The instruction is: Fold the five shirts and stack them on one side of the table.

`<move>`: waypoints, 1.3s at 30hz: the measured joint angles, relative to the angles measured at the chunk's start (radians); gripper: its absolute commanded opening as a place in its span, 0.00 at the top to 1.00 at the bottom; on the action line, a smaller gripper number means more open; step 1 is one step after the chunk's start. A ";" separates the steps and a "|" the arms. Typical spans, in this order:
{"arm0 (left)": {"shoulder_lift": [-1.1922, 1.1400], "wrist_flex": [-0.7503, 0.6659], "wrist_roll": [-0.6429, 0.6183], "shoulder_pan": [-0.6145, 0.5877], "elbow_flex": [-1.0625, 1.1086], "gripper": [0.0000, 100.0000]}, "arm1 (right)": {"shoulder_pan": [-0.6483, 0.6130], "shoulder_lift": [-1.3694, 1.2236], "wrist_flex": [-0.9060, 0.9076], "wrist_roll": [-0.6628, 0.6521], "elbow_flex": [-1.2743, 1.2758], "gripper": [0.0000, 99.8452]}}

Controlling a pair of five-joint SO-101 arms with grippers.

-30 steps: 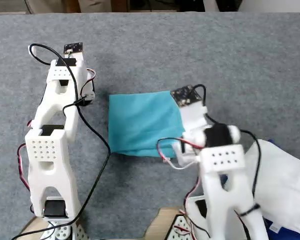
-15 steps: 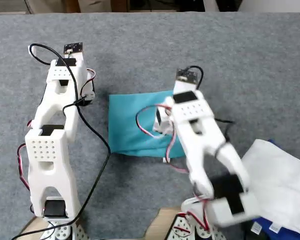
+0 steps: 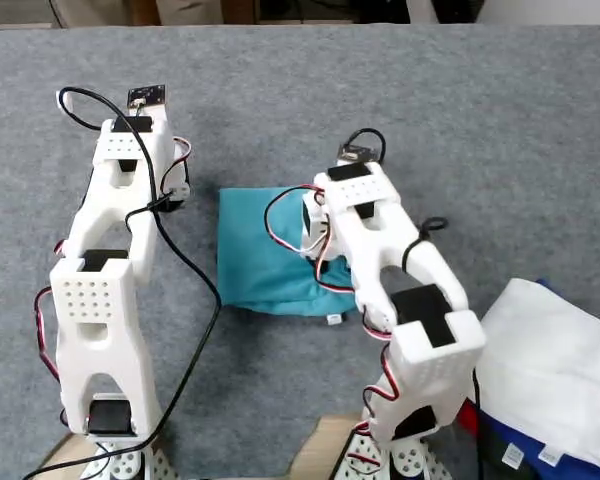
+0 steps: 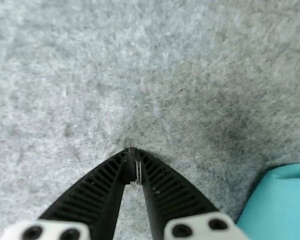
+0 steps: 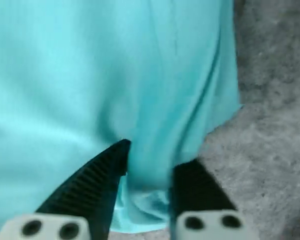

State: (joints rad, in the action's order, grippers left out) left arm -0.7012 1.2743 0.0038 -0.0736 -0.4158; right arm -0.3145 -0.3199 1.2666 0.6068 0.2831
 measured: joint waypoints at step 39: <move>0.000 -0.048 -0.110 -0.054 0.000 0.98 | 1.105 0.876 0.470 -0.453 -0.003 1.00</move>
State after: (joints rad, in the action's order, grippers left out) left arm -0.7012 1.2267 -0.1066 -0.1274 -0.4158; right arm 0.7902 0.5562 1.7361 0.1542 0.2800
